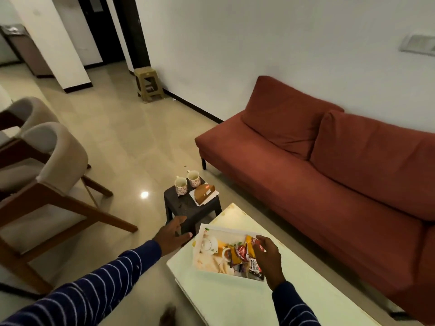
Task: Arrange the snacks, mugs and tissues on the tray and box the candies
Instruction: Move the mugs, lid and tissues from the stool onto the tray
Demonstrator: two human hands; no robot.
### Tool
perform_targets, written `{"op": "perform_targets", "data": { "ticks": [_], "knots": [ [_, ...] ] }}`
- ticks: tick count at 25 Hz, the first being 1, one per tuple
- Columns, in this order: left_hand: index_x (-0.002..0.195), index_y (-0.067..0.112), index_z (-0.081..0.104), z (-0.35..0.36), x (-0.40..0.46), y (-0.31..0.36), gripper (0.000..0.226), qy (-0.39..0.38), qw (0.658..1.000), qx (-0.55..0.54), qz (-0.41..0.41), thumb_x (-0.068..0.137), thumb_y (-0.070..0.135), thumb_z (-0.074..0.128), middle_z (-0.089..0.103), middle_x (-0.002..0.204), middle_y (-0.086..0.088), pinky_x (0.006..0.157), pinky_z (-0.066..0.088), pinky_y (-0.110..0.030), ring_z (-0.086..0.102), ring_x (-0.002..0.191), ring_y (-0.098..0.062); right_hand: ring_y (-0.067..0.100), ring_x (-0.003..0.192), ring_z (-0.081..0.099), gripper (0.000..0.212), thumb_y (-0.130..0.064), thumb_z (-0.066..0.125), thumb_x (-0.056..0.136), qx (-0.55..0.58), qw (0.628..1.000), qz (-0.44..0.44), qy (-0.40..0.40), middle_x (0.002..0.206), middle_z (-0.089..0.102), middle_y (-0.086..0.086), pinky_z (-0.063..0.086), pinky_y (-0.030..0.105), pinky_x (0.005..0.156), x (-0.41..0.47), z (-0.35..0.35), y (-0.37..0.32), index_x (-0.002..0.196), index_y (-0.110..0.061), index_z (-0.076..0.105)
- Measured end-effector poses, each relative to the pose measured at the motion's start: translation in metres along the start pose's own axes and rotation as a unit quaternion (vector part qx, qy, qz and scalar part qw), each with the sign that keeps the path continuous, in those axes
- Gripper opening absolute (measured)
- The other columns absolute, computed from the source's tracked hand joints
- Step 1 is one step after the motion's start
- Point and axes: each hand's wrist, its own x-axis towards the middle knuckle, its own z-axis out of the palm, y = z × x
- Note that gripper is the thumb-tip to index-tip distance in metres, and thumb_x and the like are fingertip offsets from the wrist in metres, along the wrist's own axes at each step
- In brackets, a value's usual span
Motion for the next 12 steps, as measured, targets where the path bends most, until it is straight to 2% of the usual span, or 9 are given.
{"op": "perform_targets", "data": {
  "ticks": [3,7,12],
  "knots": [
    [0.144,0.023,0.036,-0.051,0.046,-0.036,0.064,0.001,1.0,-0.01,0.0,0.09,0.036,0.067,0.044,0.147,-0.003,0.093,0.045,-0.029,0.047,0.132,-0.023,0.025,0.122,0.058,0.029,-0.018,0.057,0.099,-0.019,1.0,0.005,-0.001,0.133,0.062,0.008,0.05,0.045,0.104,0.028,0.059,-0.036,0.128,-0.016,0.061],
    [0.139,0.019,0.041,-0.11,0.097,-0.083,0.059,-0.016,1.0,-0.015,-0.02,0.089,0.031,0.069,0.049,0.143,-0.003,0.091,0.046,-0.027,0.05,0.127,-0.022,0.027,0.123,0.058,0.033,-0.022,0.056,0.101,-0.019,0.999,0.041,-0.013,0.138,0.058,0.007,0.051,0.046,0.103,0.043,0.137,-0.077,0.134,-0.017,0.056],
    [0.14,0.02,0.041,-0.145,0.15,-0.095,0.06,-0.051,0.998,-0.015,-0.026,0.089,0.033,0.068,0.051,0.141,-0.004,0.088,0.044,-0.024,0.052,0.124,-0.02,0.028,0.126,0.057,0.032,-0.019,0.057,0.1,-0.015,0.997,0.073,-0.008,0.139,0.057,0.007,0.049,0.05,0.106,0.062,0.186,-0.111,0.132,-0.017,0.056]
  ]
}}
